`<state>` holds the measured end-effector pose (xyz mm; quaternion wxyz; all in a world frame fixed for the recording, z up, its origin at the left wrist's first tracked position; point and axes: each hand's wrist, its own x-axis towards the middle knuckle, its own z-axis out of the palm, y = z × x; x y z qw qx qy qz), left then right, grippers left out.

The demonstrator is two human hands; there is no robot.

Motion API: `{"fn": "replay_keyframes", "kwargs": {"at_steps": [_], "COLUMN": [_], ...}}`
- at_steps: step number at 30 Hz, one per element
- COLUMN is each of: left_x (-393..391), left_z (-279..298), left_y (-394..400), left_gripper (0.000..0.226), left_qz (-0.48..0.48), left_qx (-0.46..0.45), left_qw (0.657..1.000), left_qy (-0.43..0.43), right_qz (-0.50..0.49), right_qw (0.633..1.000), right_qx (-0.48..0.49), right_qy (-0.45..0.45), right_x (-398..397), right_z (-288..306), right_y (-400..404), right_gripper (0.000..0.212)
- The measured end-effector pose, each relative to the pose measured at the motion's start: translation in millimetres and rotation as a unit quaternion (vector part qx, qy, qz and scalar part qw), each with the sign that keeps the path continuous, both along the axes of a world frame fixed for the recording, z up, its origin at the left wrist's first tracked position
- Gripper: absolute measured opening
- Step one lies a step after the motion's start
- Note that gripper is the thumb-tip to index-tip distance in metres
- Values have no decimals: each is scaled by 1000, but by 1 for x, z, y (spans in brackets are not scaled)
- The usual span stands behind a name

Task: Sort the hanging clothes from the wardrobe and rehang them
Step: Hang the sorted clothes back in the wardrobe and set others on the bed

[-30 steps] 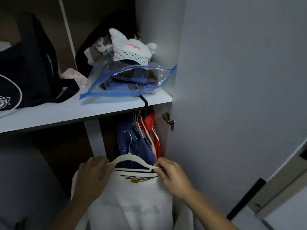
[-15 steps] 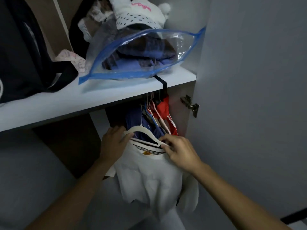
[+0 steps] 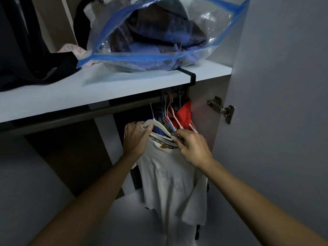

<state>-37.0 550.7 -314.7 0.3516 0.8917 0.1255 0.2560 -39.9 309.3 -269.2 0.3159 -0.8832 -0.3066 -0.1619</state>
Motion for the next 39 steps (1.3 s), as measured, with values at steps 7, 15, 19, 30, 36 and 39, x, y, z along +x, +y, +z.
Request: {"fn": "replay_keyframes", "kwargs": {"at_steps": [7,15,19,30,36,39], "left_x": [33,57,62,86,105,94], "left_z": [-2,6,-1,-11,-12,-3], "left_y": [16,30,36,16,9,5], "left_gripper": [87,73,71,69,100,80], "left_qz": [5,4,-7,-61,-81,-94], "left_qx": [-37,-82,-105,-106,-115,-107], "left_qw": [999,996,992,989,983,982], "left_qy": [3,38,65,85,114,121], "right_qz": [-11,-20,-32,-101,-132,-135], "right_qw": [1000,1000,999,993,991,990], "right_qx": [0,2,-19,-44,-27,-46], "right_qy": [-19,-17,-21,-38,-22,-6], "right_x": [33,52,54,57,55,51], "right_z": [-3,-14,-25,-37,-36,-33], "right_y": [28,57,62,50,46,47], "right_gripper": [16,13,13,26,32,36]}}
